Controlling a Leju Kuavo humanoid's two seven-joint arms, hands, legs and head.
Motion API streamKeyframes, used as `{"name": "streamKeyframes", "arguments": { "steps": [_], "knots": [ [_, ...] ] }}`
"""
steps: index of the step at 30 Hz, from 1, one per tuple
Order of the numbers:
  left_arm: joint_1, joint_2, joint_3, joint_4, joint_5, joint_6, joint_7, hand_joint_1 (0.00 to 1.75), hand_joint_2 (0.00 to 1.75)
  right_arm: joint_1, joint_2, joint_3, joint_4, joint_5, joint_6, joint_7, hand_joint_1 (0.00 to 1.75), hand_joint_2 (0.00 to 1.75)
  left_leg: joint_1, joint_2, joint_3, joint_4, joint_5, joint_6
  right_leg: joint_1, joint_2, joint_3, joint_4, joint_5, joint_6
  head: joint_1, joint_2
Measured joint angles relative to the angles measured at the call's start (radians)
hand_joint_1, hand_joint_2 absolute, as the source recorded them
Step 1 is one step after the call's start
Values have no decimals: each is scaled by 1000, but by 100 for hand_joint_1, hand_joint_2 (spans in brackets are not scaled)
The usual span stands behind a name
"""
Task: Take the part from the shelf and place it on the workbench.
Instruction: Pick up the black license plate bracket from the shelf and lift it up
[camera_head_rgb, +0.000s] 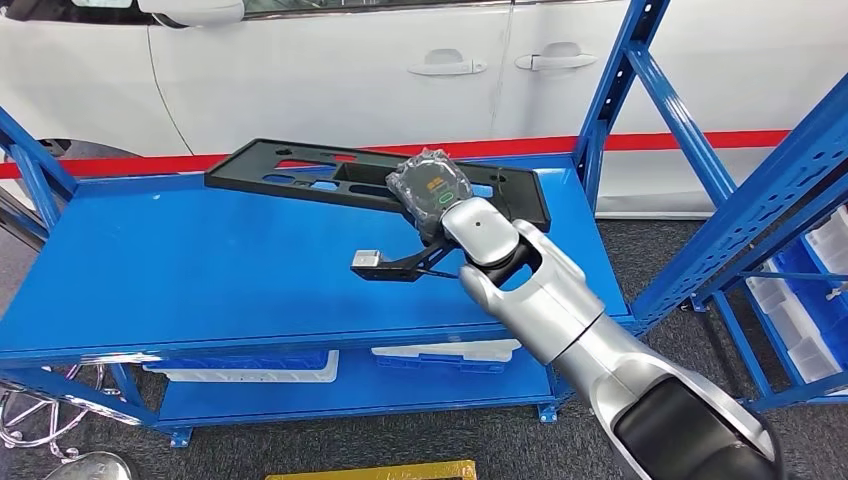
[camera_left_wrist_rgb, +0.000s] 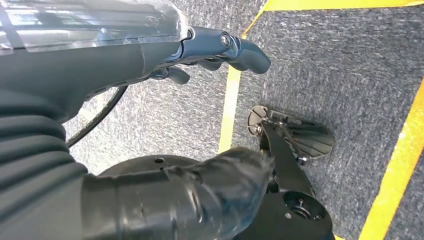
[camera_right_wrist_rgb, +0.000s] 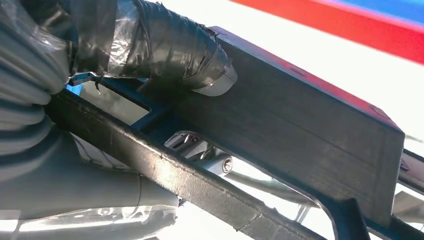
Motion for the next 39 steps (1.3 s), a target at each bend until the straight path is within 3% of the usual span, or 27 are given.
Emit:
{"name": "streamKeyframes", "arguments": {
  "steps": [10,26,39],
  "knots": [
    [0,-4,12,0,-18,-27,-21,0,175,4,-45,-15,-55,-5,-8,1,175,175,0,0,0,0,0,1,0,0,0,0,0,0,0,0],
    [-1,-7,20,0,-22,-32,-11,0,175,12,-63,-33,-67,-5,-28,2,175,175,0,0,-1,0,0,1,0,0,-1,0,0,0,0,0],
    [-1,-7,25,0,-35,-28,-12,0,175,-79,-90,-82,-164,-9,35,0,175,175,0,0,-2,1,0,1,0,0,-1,0,0,0,0,0]
  ]
}}
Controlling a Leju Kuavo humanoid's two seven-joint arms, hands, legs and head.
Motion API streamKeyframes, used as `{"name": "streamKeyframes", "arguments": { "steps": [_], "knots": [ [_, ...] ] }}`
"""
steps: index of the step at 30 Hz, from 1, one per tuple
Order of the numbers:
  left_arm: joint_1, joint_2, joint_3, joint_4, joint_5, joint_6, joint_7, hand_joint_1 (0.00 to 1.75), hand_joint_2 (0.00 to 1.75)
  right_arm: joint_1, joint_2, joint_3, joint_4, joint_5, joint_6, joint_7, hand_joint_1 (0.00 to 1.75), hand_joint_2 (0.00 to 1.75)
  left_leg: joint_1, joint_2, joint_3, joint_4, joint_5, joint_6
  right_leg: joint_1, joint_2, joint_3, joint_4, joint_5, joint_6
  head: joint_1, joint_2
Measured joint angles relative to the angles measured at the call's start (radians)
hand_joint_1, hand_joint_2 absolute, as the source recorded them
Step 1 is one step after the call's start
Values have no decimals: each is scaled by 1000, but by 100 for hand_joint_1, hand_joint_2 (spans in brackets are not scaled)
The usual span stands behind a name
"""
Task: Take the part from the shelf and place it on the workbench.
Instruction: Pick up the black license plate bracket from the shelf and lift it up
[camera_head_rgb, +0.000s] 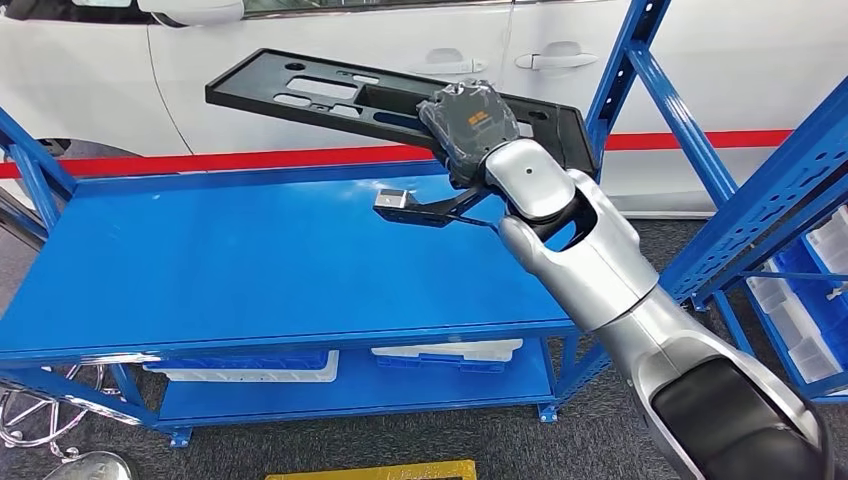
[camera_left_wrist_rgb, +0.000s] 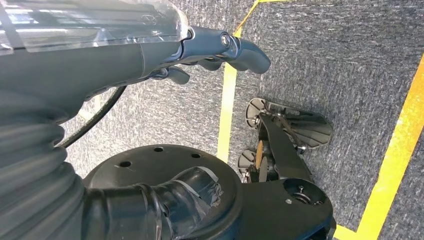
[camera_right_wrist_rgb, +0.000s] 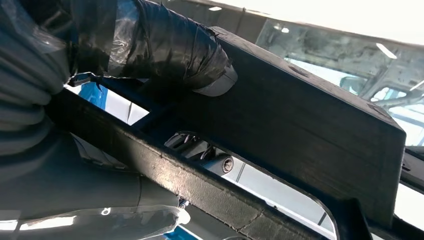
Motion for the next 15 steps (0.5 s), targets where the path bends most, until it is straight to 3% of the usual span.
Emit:
{"name": "streamKeyframes", "arguments": {
  "steps": [15],
  "knots": [
    [-1,0,10,0,-32,7,0,0,175,-45,-18,0,-40,1,52,0,175,175,0,0,-1,0,0,0,0,0,0,0,0,0,0,0]
  ]
}}
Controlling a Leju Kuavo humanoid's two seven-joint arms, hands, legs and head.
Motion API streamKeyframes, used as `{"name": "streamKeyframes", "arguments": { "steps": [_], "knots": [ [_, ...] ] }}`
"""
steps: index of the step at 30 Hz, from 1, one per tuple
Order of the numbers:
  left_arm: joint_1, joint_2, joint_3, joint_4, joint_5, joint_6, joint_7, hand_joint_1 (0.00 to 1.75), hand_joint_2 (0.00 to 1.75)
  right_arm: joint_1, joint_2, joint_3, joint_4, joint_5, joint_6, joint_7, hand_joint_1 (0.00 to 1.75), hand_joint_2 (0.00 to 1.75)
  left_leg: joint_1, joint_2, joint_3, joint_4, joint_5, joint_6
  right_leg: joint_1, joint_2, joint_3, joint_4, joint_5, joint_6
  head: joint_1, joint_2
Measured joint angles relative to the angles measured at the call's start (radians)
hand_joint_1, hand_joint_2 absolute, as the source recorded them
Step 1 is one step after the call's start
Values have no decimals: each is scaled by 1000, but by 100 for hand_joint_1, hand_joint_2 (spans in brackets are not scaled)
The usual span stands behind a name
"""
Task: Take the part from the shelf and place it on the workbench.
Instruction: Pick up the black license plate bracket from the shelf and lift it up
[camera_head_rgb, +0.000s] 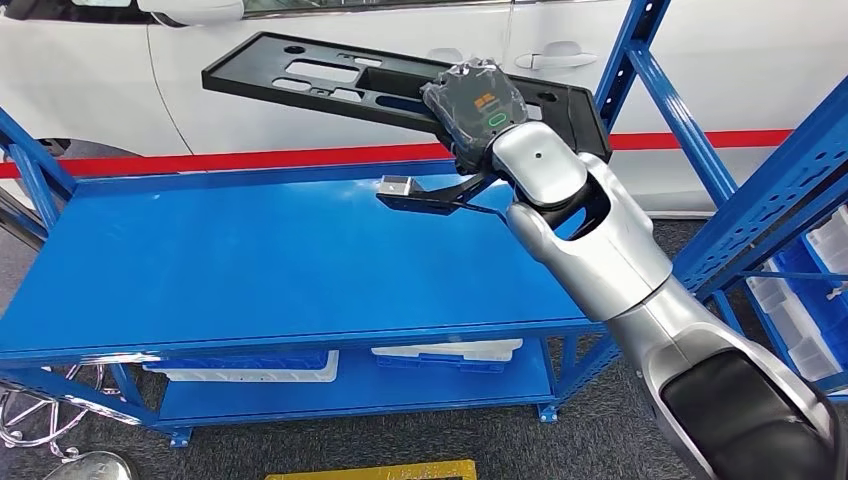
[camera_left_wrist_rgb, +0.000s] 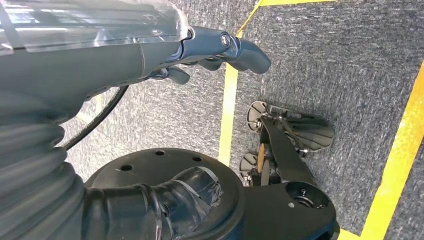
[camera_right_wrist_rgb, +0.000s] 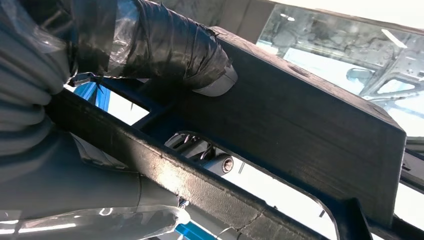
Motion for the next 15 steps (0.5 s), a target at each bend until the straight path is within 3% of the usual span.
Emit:
{"name": "streamKeyframes", "arguments": {
  "steps": [15],
  "knots": [
    [-1,0,-10,0,-25,-25,-20,0,175,-74,28,14,64,-7,25,0,175,175,0,-1,0,0,0,0,0,-2,0,0,0,0,0,0]
  ]
}}
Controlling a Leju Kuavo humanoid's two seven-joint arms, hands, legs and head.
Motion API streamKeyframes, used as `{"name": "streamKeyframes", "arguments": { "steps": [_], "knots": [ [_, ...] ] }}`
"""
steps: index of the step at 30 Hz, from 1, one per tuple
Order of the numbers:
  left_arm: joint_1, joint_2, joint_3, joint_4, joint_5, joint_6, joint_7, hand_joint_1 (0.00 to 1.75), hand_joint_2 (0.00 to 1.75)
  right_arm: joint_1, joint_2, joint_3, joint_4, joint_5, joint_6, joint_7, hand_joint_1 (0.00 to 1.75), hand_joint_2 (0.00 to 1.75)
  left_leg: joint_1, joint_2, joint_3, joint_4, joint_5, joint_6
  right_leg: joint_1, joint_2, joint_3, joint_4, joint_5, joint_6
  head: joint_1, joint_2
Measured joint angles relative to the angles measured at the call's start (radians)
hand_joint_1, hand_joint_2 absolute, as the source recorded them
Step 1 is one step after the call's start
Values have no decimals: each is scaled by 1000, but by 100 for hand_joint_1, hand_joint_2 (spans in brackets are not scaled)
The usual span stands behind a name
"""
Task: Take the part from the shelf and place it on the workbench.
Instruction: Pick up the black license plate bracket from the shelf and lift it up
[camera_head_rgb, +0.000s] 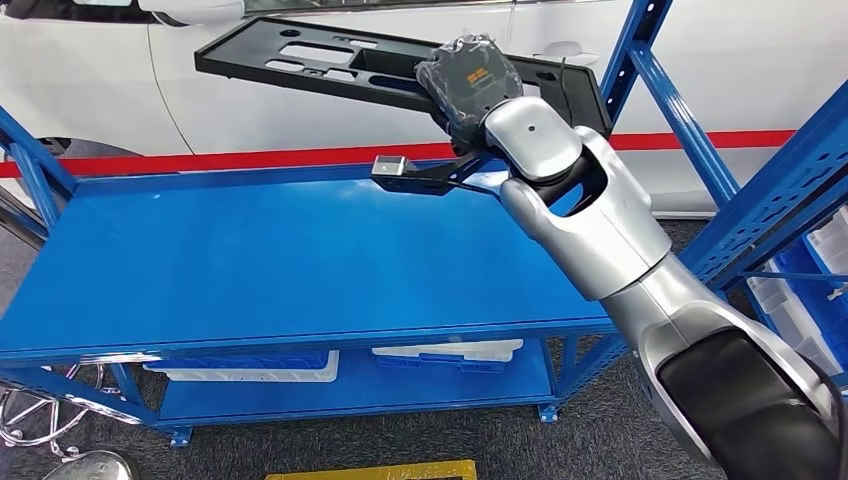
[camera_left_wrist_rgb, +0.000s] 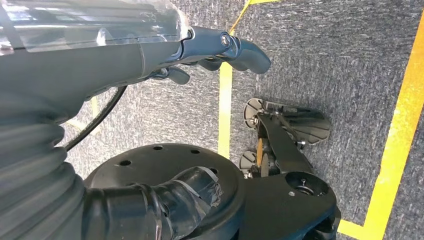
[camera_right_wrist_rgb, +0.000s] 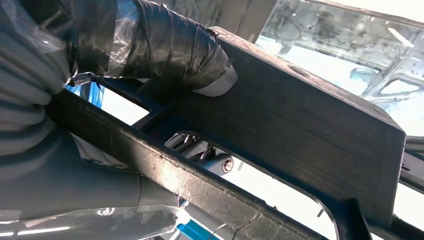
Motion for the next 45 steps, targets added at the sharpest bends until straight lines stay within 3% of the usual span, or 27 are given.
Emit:
{"name": "streamKeyframes", "arguments": {
  "steps": [10,17,33,41,45],
  "knots": [
    [0,0,0,0,-10,7,0,0,175,2,0,4,-1,-9,-16,18,175,175,0,0,0,0,0,0,0,0,0,0,0,0,0,0],
    [0,0,0,0,-20,7,0,0,175,1,-2,4,-5,-46,1,-35,175,175,0,0,0,0,0,0,0,0,0,0,0,0,0,0],
    [0,1,0,0,-22,7,0,0,175,-1,-6,4,-10,-52,0,-37,175,175,0,0,0,1,0,0,0,0,0,0,0,0,0,0],
    [0,1,10,0,-19,5,1,0,175,-2,-7,5,-10,-76,0,-33,175,175,-3,0,-2,6,-3,5,-4,0,0,-1,1,3,0,0],
    [0,3,16,0,-21,5,0,0,175,-6,-13,8,-13,-110,1,-40,175,175,-6,0,-5,12,-5,12,-7,0,0,-1,3,11,0,0]
  ]
}}
